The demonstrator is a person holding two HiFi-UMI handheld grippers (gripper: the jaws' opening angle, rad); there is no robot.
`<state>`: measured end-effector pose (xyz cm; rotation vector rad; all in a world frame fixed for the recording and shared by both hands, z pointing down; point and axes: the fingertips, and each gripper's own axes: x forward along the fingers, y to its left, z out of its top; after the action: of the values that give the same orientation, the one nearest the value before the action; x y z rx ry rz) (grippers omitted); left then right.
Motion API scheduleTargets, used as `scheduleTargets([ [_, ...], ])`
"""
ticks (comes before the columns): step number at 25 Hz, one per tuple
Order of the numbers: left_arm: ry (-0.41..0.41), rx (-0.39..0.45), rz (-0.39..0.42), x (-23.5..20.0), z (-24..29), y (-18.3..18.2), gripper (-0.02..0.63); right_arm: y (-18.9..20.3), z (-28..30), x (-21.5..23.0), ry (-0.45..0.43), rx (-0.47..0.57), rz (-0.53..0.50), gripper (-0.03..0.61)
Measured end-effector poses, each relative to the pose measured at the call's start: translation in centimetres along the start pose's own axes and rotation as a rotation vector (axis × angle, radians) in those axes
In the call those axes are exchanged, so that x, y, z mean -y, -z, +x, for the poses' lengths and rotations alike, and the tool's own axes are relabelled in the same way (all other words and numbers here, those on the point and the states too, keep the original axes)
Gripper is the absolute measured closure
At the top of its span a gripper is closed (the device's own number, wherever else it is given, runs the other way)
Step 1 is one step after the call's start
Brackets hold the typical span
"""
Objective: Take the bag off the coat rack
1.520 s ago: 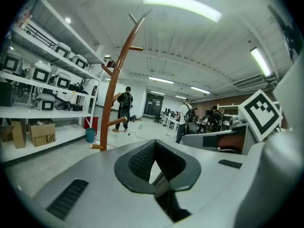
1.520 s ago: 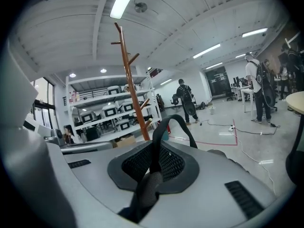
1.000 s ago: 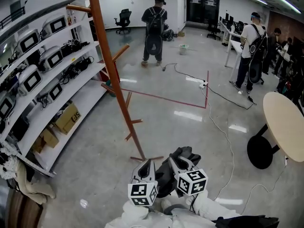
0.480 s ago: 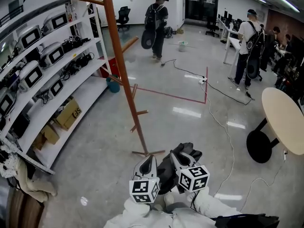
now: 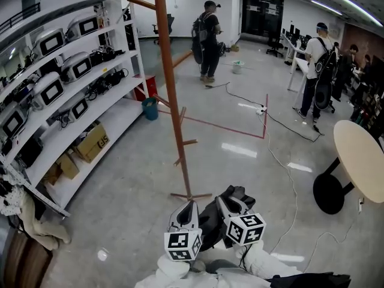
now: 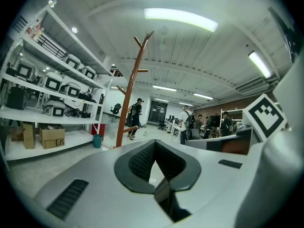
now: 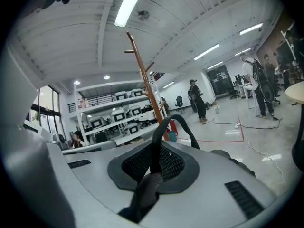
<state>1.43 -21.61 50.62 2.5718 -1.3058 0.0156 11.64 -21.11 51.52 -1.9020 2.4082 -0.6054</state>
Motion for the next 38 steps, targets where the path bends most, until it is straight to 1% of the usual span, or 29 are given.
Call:
scheduleTargets([
  [2,-0.009,-0.007,-0.01,-0.2,-0.3,0.2,0.613,0.2,0.2,-0.5,-0.011,-0.012,-0.007,0.538],
  [5,-0.016,0.001,0.003,0.0,-0.8,-0.1,0.612,0.3,0.0,-1.2,-0.037,-0.014,-0.022,0.538],
  [7,-0.029,0.008,-0.004,-0.1,-0.8,-0.3,0.613,0.3,0.0,-1.5,-0.049,-0.015,-0.023,0.538],
  [12,-0.033,0.02,0.008,0.2,-0.8,-0.8,0.612,0.2,0.2,-1.6,-0.063,-0.021,-0.021,0.538],
  [20,-0.049,0.018,0.001,-0.6,-0.9,-0.9,0.612,0.3,0.7,-2.1,-0.083,-0.033,-0.042,0.538],
  [32,-0.038,0.028,0.004,-0.8,-0.6,-1.3,0.612,0.1,0.9,-2.2,-0.079,-0.034,-0.055,0.538],
  [38,-0.026,0.036,0.005,-0.7,-0.4,-1.7,0.612,0.0,1.0,-2.3,-0.079,-0.035,-0.044,0.538],
])
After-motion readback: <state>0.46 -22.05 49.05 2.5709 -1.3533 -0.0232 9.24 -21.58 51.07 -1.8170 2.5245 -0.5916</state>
